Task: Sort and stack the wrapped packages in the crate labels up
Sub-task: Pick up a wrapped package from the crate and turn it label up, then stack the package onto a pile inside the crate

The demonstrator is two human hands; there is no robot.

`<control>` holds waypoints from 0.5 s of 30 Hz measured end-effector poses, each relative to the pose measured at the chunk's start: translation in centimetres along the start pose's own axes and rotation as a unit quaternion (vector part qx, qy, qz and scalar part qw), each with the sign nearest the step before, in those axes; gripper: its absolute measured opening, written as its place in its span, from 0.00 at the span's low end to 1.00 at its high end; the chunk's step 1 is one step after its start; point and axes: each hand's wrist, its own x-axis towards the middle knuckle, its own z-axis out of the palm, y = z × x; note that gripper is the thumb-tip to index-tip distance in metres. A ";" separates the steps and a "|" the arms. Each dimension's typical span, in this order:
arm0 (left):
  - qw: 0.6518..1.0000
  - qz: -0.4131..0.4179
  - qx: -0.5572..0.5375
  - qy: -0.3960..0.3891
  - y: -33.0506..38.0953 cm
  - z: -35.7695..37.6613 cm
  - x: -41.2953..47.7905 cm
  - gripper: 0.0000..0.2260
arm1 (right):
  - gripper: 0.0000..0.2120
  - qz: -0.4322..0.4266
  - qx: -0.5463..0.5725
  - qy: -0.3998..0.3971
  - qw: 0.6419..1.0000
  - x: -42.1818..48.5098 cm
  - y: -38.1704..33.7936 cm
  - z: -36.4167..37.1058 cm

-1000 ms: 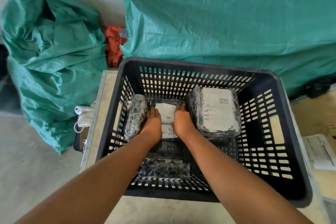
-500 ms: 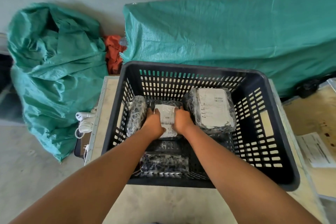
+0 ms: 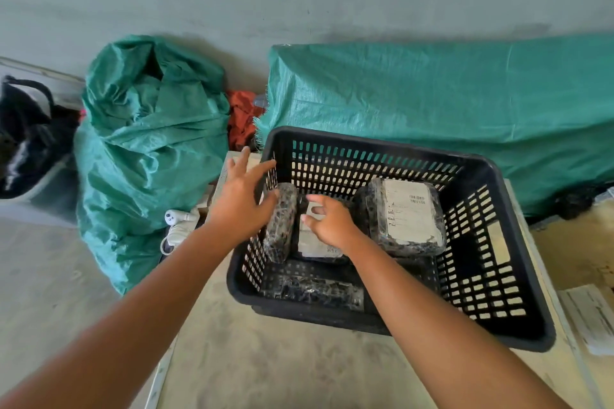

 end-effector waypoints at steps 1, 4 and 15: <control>0.999 -0.025 0.013 -0.020 -0.7 -0.3 -0.3 0.28 | 0.28 -0.018 0.006 -0.015 1.000 -0.2 -0.7 0.8; 0.995 -0.054 0.029 -0.074 -2.6 -0.5 -1.1 0.32 | 0.27 -0.057 -0.008 -0.050 0.997 -0.2 -2.0 2.8; 0.990 -0.037 -0.092 -0.101 -5.5 1.2 -1.6 0.31 | 0.30 -0.035 -0.015 -0.020 0.999 -1.4 -1.9 5.0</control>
